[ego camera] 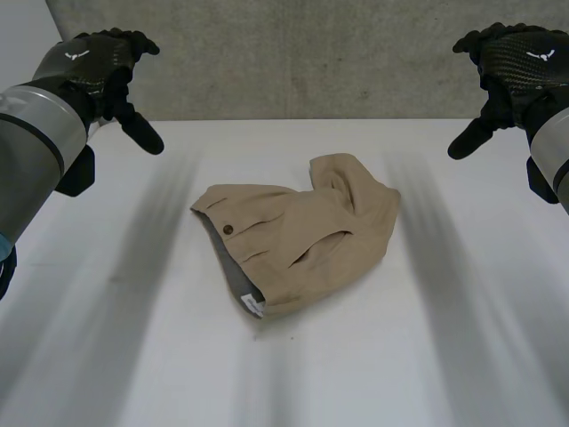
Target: Fold the shorts.
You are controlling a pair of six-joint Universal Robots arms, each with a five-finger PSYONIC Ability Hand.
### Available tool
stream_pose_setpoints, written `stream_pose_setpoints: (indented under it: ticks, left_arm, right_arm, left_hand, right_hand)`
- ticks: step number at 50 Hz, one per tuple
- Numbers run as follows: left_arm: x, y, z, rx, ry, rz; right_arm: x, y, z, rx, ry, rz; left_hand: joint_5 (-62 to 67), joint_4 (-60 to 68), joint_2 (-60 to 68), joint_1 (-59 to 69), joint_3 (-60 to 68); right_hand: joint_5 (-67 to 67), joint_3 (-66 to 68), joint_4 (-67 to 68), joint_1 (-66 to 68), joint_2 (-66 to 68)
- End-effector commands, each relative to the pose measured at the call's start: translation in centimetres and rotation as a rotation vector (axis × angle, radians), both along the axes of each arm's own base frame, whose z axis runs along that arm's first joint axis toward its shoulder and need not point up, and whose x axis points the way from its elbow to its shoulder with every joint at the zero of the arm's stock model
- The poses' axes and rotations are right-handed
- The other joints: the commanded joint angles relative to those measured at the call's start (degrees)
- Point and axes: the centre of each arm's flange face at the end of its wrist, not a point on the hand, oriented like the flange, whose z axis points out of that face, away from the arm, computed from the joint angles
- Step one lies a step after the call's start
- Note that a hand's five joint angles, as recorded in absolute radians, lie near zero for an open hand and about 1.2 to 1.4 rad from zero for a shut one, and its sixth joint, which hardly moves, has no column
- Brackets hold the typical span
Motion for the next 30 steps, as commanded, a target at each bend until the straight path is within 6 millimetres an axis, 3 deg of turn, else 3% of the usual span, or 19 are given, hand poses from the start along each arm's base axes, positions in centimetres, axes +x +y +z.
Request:
stream_pose_setpoints:
  ticks: [1, 7, 8, 15, 16, 19, 23, 30]
  left_arm:
    - [0.0, 0.4, -0.2, 0.008, -0.003, -0.004]
    - [-0.6, 1.3, -1.4, 0.043, -0.028, -0.035]
    - [-1.7, 2.5, -2.2, 0.065, -0.041, -0.091]
    - [-4.0, 5.0, -5.0, 0.141, -0.089, -0.189]
    - [-4.7, 5.3, -6.5, 0.179, -0.111, -0.211]
    - [-5.9, 6.2, -8.1, 0.222, -0.128, -0.247]
    - [-8.3, 8.9, -10.7, 0.276, -0.183, -0.324]
    - [-8.7, 10.0, -12.9, 0.32, -0.225, -0.264]
  right_arm:
    - [-0.1, -0.2, -0.1, -0.002, 0.008, 0.002]
    - [0.7, 0.2, -0.7, -0.009, 0.073, 0.068]
    - [0.9, 0.1, -1.2, -0.02, 0.137, 0.107]
    - [0.9, 0.2, -2.5, -0.087, 0.385, 0.201]
    - [1.0, 0.3, -2.6, -0.09, 0.397, 0.202]
    - [1.0, 0.3, -3.0, -0.082, 0.412, 0.202]
    - [0.9, 0.0, -3.7, -0.06, 0.416, 0.2]
    - [0.9, -0.3, -4.2, -0.045, 0.421, 0.2]
  left_hand:
    - [-2.8, -1.8, -1.7, -2.4, -2.3]
    - [0.6, 1.6, 1.7, 1.1, 1.1]
    - [0.5, 1.5, 1.6, 0.9, 0.9]
    - [0.3, 1.3, 1.4, 0.7, 0.8]
    - [0.5, 1.5, 1.6, 0.9, 0.9]
    - [0.6, 1.6, 1.7, 1.0, 1.1]
    - [0.8, 1.8, 1.9, 1.2, 1.3]
    - [3.6, 4.7, 4.8, 4.1, 4.1]
  right_hand:
    - [-4.1, -2.3, -3.5, 0.0, -2.7]
    - [-4.1, -2.3, -3.5, 0.0, -2.7]
    - [-4.1, -2.3, -3.5, 0.0, -2.7]
    - [-4.1, -2.3, -3.5, 0.0, -2.7]
    - [-4.1, -2.3, -3.5, 0.0, -2.7]
    - [-4.1, -2.3, -3.5, 0.0, -2.7]
    - [-4.1, -2.3, -3.5, 0.0, -2.7]
    - [-4.1, -2.3, -3.5, 0.0, -2.7]
